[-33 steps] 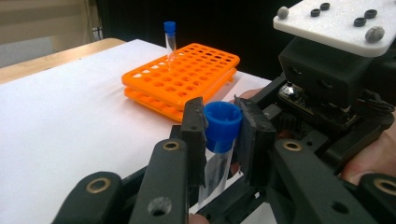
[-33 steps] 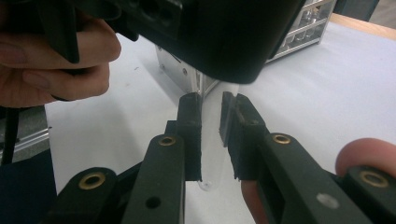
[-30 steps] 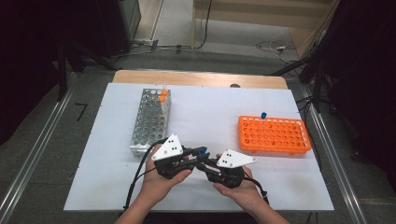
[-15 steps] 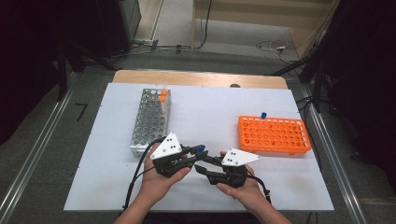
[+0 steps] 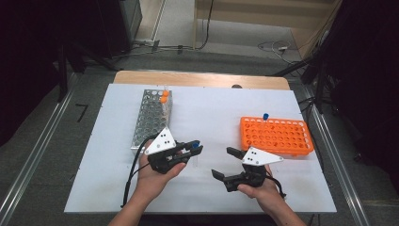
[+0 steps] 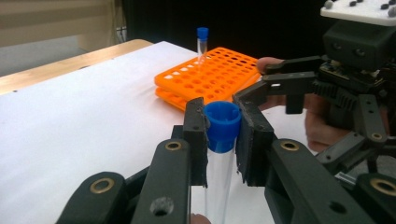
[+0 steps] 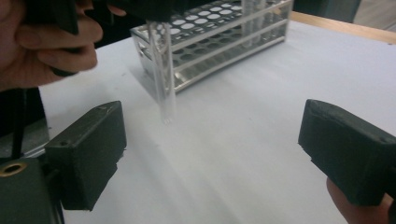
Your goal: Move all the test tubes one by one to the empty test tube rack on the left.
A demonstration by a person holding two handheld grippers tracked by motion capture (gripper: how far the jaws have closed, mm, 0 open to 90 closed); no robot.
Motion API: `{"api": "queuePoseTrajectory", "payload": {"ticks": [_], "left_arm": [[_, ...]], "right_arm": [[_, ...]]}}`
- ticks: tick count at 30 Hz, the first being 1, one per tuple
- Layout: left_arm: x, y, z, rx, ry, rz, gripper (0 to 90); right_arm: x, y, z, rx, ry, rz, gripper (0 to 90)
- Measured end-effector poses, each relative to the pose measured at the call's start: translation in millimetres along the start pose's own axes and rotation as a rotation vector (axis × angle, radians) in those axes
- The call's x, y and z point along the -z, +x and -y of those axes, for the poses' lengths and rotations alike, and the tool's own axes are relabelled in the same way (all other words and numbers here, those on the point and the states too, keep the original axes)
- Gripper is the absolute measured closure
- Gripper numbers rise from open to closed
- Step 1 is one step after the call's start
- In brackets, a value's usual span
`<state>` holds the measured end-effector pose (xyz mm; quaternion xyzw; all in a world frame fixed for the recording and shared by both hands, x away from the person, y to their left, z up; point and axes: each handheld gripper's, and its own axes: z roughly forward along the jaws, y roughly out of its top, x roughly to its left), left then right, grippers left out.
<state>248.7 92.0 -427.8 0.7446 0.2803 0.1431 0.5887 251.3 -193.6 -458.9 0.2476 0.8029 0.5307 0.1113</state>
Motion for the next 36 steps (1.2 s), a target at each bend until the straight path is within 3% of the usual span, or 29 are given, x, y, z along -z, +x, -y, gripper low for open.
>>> {"api": "queuePoseTrajectory", "payload": {"ticks": [10,26,36], "left_arm": [[9.3,17.5,-9.3,0.015,-0.018,-0.052,77.0],[24.0,54.5,-18.5,0.029,-0.022,-0.184,77.0],[23.6,77.3,-29.4,0.04,-0.043,-0.24,77.0]], "right_arm": [[25.3,-17.8,11.5,-0.017,0.01,0.046,6.3],[58.5,-39.9,33.7,-0.026,0.043,0.141,6.3],[63.4,-55.9,42.5,-0.053,0.05,0.143,6.3]]}}
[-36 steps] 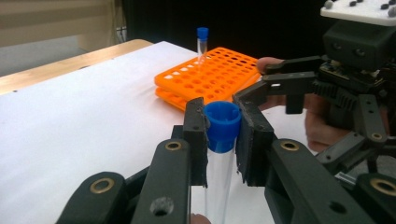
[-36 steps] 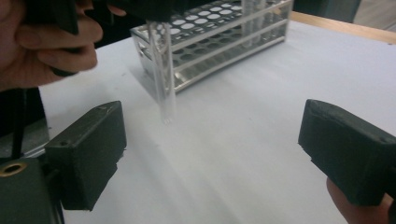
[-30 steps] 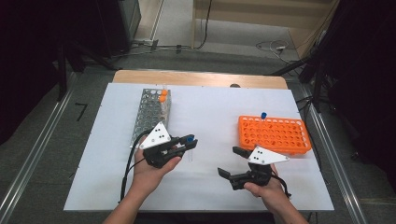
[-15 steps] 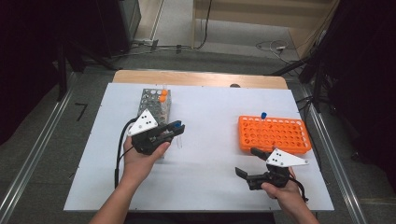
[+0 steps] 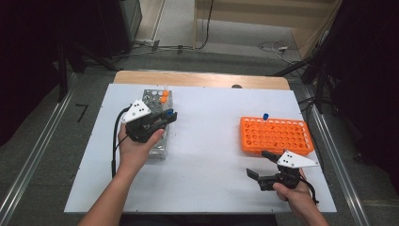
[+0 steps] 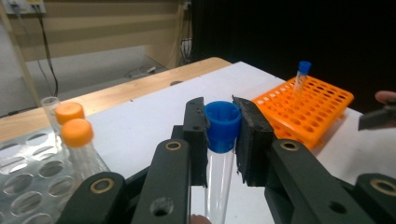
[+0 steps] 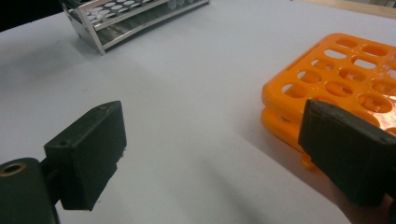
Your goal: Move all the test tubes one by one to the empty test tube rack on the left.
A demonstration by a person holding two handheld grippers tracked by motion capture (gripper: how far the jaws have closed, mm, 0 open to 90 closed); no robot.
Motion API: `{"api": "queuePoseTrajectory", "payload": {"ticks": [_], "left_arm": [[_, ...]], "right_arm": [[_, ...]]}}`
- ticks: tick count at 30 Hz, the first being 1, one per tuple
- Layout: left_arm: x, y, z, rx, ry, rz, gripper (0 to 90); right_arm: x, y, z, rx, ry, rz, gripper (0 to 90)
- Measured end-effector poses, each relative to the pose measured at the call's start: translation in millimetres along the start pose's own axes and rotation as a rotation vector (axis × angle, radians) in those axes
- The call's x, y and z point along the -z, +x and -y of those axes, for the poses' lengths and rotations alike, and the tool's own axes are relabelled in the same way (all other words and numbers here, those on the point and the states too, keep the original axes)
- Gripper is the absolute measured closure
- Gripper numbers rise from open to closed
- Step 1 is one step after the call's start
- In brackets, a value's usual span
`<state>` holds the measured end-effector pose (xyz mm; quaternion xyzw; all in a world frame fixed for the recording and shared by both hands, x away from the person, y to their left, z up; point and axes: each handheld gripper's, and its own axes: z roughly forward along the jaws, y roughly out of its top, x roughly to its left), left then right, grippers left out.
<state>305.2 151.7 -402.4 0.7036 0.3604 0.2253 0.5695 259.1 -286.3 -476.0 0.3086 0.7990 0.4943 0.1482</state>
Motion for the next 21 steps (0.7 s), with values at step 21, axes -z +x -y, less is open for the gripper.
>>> {"api": "queuePoseTrajectory", "payload": {"ticks": [21], "left_arm": [[-23.0,50.7,-13.9,0.03,-0.023,-0.181,77.0]], "right_arm": [[-0.8,-2.7,1.5,-0.004,-0.003,0.008,6.3]]}}
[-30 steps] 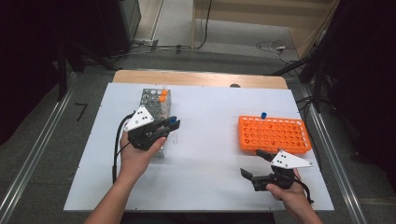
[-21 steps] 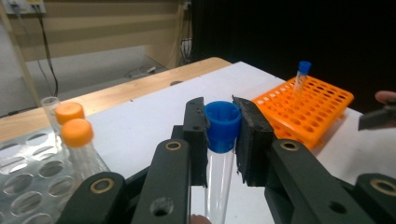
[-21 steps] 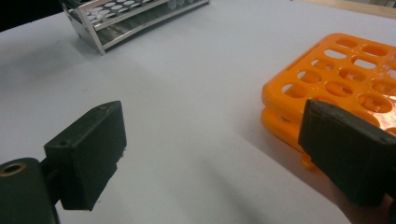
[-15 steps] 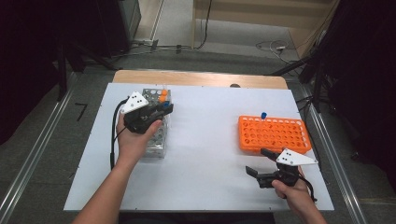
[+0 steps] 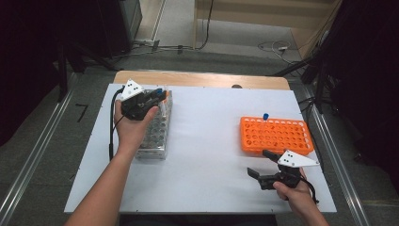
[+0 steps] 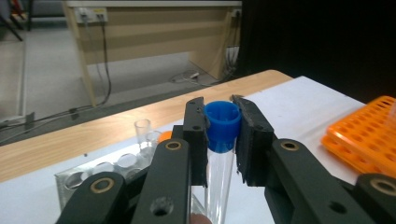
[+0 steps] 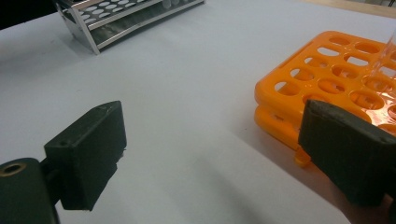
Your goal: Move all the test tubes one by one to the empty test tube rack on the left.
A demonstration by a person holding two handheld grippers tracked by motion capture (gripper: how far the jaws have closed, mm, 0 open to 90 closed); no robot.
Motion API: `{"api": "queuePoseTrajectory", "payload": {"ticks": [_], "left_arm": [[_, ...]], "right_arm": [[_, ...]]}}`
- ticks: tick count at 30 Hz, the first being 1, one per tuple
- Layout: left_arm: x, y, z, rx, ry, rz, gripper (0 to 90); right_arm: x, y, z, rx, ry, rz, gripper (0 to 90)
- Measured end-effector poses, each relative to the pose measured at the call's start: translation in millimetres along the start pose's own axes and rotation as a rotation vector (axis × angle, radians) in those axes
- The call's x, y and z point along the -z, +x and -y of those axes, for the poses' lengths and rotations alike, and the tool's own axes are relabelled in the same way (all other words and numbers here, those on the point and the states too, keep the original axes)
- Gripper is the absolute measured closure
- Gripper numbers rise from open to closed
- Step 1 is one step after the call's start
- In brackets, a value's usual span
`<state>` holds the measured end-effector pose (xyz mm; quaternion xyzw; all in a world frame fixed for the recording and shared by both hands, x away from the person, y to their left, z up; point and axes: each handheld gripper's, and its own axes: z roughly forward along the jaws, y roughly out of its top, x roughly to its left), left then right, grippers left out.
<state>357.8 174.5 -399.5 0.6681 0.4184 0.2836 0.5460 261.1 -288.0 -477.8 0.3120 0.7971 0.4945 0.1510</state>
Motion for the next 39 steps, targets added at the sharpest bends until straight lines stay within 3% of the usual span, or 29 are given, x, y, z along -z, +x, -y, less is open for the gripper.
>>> {"api": "queuePoseTrajectory", "payload": {"ticks": [3,12,20,26,30,33,36,39], "left_arm": [[-5.7,1.7,2.5,0.009,0.008,-0.021,77.0],[-13.9,-2.9,11.6,-0.035,0.069,-0.075,76.8],[-12.8,-1.7,18.9,-0.001,0.092,-0.067,75.4],[-11.3,1.5,19.6,0.013,0.124,-0.074,67.5],[-9.4,2.2,18.4,0.037,0.123,-0.072,57.2],[-4.7,-0.6,15.7,0.055,0.108,-0.068,41.1],[2.1,-5.9,14.1,0.073,0.091,-0.045,26.5],[10.0,-12.8,14.9,0.072,0.08,-0.002,17.9]], "right_arm": [[0.0,-0.4,0.0,0.001,-0.003,0.002,6.3],[0.5,-2.1,-2.0,-0.008,-0.014,0.015,6.3],[1.8,-6.9,-6.8,-0.023,-0.036,0.047,6.3],[2.8,-15.9,-13.6,-0.048,-0.059,0.091,6.3],[3.6,-23.2,-18.3,-0.065,-0.075,0.125,6.4],[2.3,-29.5,-23.6,-0.079,-0.083,0.16,6.4],[-2.1,-36.4,-29.0,-0.091,-0.08,0.195,6.4],[-10.3,-43.3,-33.6,-0.1,-0.073,0.208,7.0]]}}
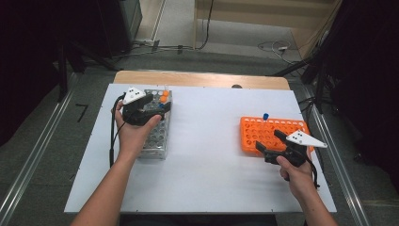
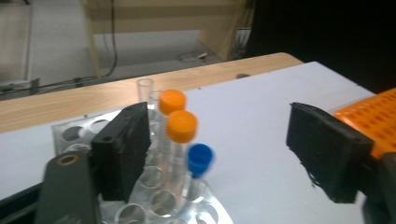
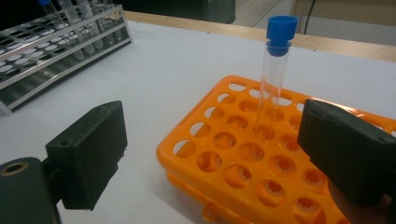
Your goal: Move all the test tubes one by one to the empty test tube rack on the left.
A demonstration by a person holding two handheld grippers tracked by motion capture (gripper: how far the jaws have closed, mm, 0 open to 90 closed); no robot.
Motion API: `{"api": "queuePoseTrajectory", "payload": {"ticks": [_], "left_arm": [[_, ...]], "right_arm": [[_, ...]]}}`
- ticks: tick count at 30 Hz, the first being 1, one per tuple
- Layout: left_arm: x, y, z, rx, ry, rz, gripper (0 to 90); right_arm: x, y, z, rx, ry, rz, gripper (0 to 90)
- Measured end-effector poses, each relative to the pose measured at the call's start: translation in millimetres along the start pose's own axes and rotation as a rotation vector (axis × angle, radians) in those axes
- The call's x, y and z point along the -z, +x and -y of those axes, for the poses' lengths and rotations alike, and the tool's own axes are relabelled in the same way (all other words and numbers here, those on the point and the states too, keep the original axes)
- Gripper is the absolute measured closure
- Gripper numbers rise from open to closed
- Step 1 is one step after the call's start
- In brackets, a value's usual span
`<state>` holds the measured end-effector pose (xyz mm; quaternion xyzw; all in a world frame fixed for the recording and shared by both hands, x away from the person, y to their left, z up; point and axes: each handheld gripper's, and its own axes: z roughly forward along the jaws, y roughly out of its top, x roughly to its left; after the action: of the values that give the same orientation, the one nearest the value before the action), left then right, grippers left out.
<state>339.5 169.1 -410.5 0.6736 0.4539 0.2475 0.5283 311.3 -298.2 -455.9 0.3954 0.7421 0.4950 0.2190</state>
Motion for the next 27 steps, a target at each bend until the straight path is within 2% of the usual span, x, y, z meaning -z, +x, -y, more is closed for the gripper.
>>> {"api": "queuePoseTrajectory", "payload": {"ticks": [5,10,19,21,23,27], "left_arm": [[14.8,-13.8,8.7,-0.011,-0.009,0.073,10.0],[29.9,-26.6,21.5,-0.01,-0.01,0.131,5.4],[51.8,-49.8,42.4,-0.02,-0.025,0.203,2.1],[53.9,-53.7,46.3,-0.01,-0.032,0.217,2.0],[53.8,-57.4,48.7,-0.02,-0.027,0.227,1.9],[51.7,-63.6,50.7,-0.028,-0.016,0.237,2.0]], "right_arm": [[-20.7,-5.2,-3.4,-0.013,0.022,0.067,13.3],[-38.8,-11.3,-3.1,-0.062,0.033,0.125,23.2],[-54.9,-19.3,0.8,-0.1,0.057,0.194,43.0],[-57.2,-19.3,1.7,-0.095,0.063,0.205,47.8],[-58.9,-18.3,2.1,-0.074,0.061,0.213,52.1],[-59.5,-17.0,2.4,-0.06,0.064,0.221,71.1]]}}
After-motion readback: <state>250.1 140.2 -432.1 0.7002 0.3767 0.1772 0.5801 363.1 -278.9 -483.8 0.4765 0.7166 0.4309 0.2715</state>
